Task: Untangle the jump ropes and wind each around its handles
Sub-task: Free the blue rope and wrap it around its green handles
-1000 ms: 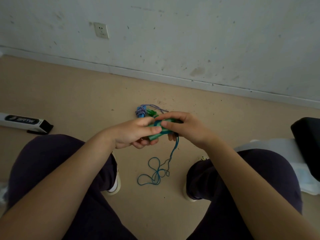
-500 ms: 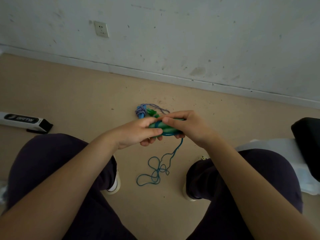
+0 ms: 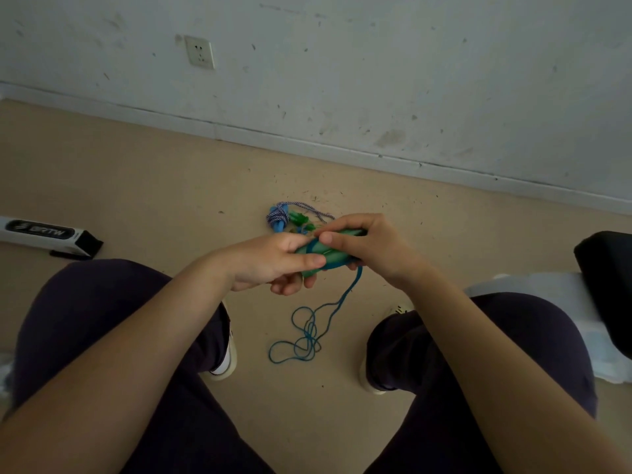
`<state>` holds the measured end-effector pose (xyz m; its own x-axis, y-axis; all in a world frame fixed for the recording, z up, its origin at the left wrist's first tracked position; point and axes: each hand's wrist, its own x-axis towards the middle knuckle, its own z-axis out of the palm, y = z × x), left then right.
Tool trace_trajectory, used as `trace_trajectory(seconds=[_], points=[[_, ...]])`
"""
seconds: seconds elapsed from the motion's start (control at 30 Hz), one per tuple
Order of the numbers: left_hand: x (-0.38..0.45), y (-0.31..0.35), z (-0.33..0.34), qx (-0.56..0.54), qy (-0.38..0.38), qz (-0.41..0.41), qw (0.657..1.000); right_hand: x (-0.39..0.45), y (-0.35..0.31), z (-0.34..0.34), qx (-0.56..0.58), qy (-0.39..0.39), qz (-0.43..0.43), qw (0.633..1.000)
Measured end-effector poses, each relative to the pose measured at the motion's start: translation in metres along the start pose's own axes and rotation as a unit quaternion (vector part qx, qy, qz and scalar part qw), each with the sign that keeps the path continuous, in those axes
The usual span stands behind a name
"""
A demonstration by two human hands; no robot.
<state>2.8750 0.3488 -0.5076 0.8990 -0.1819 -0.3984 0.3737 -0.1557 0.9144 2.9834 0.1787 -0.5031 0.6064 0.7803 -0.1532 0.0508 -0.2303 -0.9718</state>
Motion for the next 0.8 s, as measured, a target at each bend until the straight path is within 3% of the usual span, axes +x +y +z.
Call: trace_trajectory(seconds=[0.17, 0.4, 0.8], points=[[0.002, -0.002, 0.002, -0.021, 0.021, 0.035, 0.999, 0.002, 0.001, 0.004, 0.058, 0.048, -0.001, 0.997], [0.008, -0.001, -0.002, -0.1, 0.181, 0.103, 0.973, 0.003, 0.005, 0.01, 0.069, 0.002, -0.015, 0.998], [0.008, -0.003, 0.0, -0.069, 0.18, 0.096, 0.977, 0.003, 0.005, 0.017, -0.024, 0.02, 0.038, 0.999]])
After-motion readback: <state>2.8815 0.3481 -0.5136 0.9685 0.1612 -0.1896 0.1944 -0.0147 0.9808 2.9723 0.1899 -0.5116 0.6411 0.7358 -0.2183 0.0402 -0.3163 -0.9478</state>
